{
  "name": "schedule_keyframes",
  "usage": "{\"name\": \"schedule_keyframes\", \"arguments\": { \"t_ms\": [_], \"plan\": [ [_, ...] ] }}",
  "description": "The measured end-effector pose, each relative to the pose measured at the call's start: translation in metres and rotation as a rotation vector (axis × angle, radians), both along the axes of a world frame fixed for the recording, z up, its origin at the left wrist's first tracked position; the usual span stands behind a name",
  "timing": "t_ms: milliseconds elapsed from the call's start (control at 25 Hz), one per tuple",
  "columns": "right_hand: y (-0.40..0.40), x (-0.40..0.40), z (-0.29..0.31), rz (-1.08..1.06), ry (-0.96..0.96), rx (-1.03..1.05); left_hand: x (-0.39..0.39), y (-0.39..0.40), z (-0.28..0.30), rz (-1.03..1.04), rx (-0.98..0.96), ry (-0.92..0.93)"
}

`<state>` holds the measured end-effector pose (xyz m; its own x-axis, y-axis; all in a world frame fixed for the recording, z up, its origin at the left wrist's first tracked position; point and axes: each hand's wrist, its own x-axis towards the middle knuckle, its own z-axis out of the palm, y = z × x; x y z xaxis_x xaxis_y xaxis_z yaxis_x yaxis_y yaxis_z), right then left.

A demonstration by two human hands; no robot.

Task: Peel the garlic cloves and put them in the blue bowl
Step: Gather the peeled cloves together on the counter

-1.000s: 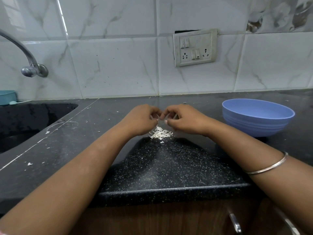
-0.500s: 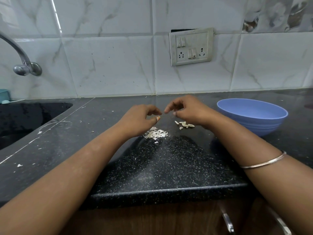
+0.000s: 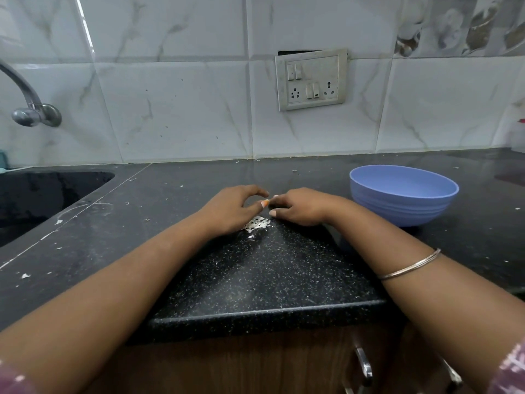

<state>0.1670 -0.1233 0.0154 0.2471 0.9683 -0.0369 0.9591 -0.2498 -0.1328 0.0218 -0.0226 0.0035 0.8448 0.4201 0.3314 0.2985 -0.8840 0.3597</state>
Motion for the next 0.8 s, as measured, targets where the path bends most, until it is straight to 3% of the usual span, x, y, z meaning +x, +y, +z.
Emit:
{"name": "schedule_keyframes", "arguments": {
  "t_ms": [200,440,600,800],
  "plan": [
    [-0.011,0.005,0.016,0.006,-0.092,0.065,0.003,0.0,0.004,-0.006,0.031,0.048],
    [-0.019,0.009,0.021,-0.012,-0.119,-0.036,0.008,-0.003,0.015,0.015,0.011,0.045],
    [-0.018,0.006,0.023,-0.052,-0.154,0.073,0.025,-0.016,0.018,0.043,-0.196,-0.061],
    [-0.019,0.004,0.021,-0.065,-0.165,0.137,0.053,-0.037,0.025,0.043,-0.724,-0.269]
  ]
}}
